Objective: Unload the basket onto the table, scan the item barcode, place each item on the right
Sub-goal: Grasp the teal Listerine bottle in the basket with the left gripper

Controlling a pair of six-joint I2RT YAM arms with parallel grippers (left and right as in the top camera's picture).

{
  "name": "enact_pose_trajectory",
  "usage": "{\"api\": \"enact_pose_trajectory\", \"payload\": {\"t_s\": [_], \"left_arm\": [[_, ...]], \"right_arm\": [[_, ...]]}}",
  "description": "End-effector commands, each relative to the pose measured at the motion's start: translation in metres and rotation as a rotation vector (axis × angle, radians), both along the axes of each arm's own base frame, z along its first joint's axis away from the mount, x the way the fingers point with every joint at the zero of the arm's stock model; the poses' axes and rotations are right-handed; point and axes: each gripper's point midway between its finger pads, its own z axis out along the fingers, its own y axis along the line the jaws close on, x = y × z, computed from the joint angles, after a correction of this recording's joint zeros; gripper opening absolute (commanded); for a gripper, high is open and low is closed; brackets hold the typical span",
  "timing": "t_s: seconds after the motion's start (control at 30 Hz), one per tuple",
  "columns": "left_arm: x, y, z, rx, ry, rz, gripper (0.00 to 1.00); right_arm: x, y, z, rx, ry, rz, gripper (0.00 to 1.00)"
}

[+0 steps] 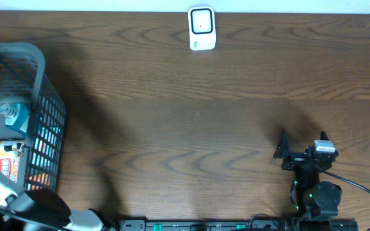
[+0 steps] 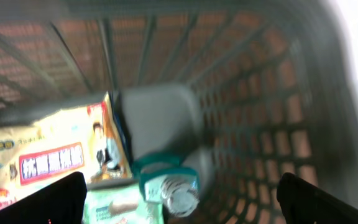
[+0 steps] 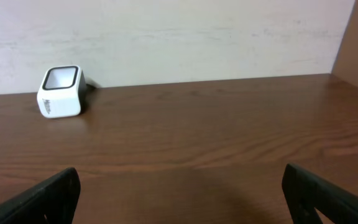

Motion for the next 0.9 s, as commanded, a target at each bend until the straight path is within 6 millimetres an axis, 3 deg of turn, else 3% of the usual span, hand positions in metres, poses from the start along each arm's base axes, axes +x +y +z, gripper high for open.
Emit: {"api": "enact_pose_trajectory", "payload": {"t_s": [0.0,0.13,0.5,0.87], "left_arm": [[0.013,-0.010,-0.018,-0.090,0.004,-0.093,0.98],[0.028,-0.016,-0.039,-0.185,-0.004,-0.134,0.98],[0.022,-0.022,-0.093,-0.342,0.133,-0.118,0.98],[0.022,-0.030,-0.132,-0.429,0.234,-0.165,0.98]], "right_arm": [[0.000,0.001,-0.001,-0.008,0.001,0.006,0.99],[0.000,0.001,-0.001,-0.008,0.001,0.005,0.99],[0.000,0.001,-0.001,-0.008,0.001,0.005,0.99],[0.000,0.001,-0.001,-0.008,0.001,0.006,0.99]]}}
